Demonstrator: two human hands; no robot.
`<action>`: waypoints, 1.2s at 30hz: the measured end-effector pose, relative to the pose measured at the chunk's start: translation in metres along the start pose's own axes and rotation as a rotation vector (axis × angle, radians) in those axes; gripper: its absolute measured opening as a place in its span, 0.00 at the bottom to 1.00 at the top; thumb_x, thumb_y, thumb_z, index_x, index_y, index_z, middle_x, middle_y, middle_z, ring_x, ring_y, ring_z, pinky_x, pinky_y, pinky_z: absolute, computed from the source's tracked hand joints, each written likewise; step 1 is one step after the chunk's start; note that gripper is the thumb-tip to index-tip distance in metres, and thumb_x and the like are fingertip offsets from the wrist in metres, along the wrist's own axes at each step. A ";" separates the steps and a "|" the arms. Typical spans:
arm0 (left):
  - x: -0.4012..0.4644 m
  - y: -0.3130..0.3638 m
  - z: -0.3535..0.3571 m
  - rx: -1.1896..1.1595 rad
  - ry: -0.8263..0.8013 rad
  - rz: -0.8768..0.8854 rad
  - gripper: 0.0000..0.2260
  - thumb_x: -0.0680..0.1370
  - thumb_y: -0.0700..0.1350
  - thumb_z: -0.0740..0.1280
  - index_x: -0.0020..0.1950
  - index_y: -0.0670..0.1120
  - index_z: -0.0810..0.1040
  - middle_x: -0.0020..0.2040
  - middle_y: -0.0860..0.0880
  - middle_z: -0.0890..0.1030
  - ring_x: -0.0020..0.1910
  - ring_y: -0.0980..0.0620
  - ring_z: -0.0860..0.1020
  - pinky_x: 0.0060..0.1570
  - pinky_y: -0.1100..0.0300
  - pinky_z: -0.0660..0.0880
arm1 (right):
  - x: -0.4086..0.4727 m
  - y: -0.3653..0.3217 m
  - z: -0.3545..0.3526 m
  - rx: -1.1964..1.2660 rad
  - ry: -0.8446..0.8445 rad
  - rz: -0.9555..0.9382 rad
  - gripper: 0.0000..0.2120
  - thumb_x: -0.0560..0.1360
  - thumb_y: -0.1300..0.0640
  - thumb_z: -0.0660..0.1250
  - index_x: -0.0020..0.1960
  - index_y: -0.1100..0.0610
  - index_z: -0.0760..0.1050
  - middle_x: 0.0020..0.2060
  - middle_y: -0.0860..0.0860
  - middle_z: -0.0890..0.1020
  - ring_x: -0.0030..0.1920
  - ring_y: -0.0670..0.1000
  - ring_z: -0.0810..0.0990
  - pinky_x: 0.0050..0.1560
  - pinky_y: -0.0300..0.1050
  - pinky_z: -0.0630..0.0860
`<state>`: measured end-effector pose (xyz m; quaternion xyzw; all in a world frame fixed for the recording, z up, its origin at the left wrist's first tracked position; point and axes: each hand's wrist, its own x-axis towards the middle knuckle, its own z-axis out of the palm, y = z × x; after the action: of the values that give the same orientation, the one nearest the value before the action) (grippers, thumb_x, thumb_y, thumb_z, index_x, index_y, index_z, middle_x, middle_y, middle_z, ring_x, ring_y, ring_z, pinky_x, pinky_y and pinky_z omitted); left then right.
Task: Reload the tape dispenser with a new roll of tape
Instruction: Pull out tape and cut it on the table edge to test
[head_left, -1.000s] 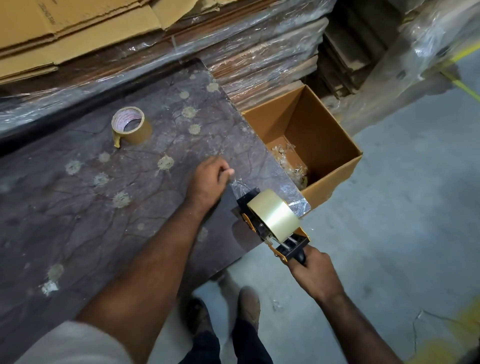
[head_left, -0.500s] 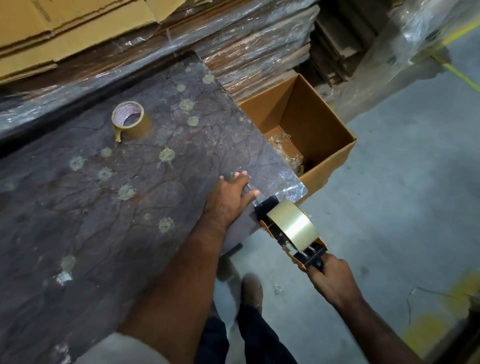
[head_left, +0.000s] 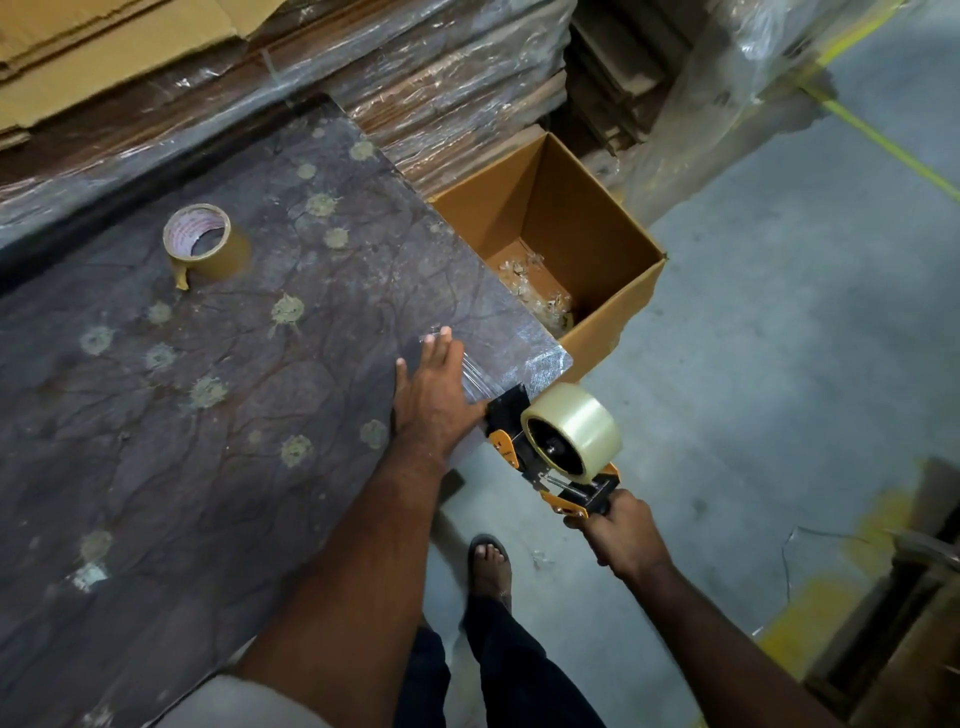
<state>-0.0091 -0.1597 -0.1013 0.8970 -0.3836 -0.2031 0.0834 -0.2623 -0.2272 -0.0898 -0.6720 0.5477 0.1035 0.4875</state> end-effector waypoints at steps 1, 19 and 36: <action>0.001 -0.001 -0.001 -0.001 -0.007 -0.004 0.43 0.72 0.67 0.70 0.78 0.48 0.56 0.84 0.49 0.50 0.82 0.46 0.50 0.78 0.36 0.50 | 0.003 0.001 0.000 0.011 -0.008 0.023 0.03 0.67 0.55 0.73 0.35 0.52 0.82 0.24 0.49 0.80 0.25 0.50 0.74 0.27 0.42 0.71; -0.018 -0.016 -0.028 -0.467 0.072 -0.026 0.13 0.79 0.44 0.64 0.64 0.48 0.76 0.62 0.42 0.81 0.62 0.39 0.79 0.63 0.51 0.74 | -0.032 0.001 -0.012 0.677 -0.377 0.362 0.16 0.73 0.58 0.67 0.29 0.56 0.68 0.23 0.53 0.66 0.21 0.52 0.62 0.26 0.43 0.59; -0.125 -0.099 -0.086 -0.765 0.244 -0.395 0.07 0.80 0.40 0.67 0.57 0.42 0.80 0.54 0.42 0.83 0.56 0.43 0.81 0.59 0.53 0.74 | -0.012 -0.188 0.007 0.322 -0.422 -0.115 0.14 0.79 0.50 0.60 0.36 0.53 0.71 0.30 0.52 0.72 0.24 0.49 0.69 0.27 0.42 0.65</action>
<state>0.0146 -0.0020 -0.0159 0.8750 -0.0895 -0.2353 0.4136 -0.1069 -0.2287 0.0168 -0.5795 0.4044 0.1252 0.6964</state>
